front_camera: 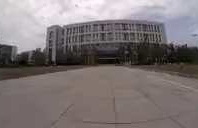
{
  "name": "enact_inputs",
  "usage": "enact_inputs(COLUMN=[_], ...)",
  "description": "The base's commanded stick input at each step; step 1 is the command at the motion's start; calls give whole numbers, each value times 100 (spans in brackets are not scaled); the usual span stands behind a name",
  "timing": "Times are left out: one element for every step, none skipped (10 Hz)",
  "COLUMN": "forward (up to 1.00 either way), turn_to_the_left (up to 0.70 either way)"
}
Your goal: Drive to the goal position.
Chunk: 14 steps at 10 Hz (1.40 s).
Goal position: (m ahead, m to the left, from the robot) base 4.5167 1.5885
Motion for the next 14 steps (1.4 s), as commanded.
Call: enact_inputs(forward=[70,70,70,70,70,70,70,70,70,70,70,70,70,70], turn_to_the_left=[0,0,0,0,0,0,0,0,0,0,0,0,0,0])
